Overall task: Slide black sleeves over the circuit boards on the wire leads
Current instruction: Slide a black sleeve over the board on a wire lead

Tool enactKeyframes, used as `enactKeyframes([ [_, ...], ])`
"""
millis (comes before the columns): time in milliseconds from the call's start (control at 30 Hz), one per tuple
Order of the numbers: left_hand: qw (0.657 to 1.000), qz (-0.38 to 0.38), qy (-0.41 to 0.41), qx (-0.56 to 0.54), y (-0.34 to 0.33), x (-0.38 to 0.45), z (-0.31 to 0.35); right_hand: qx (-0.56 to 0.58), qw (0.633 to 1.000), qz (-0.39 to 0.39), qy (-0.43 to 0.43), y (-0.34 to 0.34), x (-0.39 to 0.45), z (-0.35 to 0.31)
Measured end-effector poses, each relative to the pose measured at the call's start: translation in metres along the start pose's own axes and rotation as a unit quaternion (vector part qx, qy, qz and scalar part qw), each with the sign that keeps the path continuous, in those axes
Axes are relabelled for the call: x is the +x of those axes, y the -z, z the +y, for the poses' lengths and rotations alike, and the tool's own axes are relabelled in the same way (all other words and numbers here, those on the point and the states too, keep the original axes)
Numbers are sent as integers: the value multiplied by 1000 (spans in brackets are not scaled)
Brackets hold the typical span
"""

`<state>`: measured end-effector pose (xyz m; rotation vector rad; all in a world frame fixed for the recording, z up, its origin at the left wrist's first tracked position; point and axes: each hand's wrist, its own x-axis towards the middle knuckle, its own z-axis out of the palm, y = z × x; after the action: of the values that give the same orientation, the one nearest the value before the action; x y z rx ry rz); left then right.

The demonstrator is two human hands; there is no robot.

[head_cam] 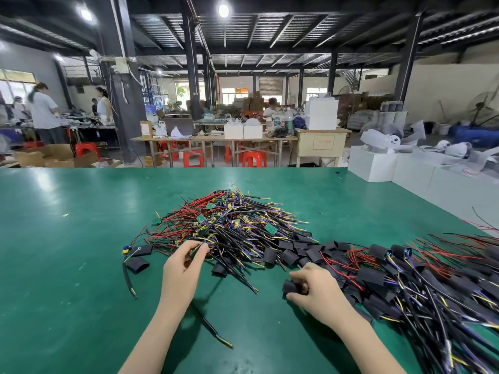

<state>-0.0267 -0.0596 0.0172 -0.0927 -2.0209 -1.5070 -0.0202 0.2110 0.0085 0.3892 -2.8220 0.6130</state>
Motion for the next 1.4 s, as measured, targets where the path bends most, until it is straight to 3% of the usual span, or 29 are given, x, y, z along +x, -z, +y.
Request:
enactKeyframes([
  [167, 990, 29, 31, -137, 15, 2, 7, 85, 995, 56, 14, 6, -3, -3],
  [300, 956, 35, 104, -271, 16, 8, 10, 162, 979, 117, 26, 8, -3, -9],
  [500, 909, 40, 124, -395, 17, 10, 21, 204, 967, 145, 54, 6, -3, -9],
  [733, 920, -29, 122, -371, 8, 1, 29, 239, 955, 154, 87, 4, -3, -12],
  [1400, 917, -39, 138, -373, 6, 1, 26, 254, 953, 128, 106, 6, -6, -15],
])
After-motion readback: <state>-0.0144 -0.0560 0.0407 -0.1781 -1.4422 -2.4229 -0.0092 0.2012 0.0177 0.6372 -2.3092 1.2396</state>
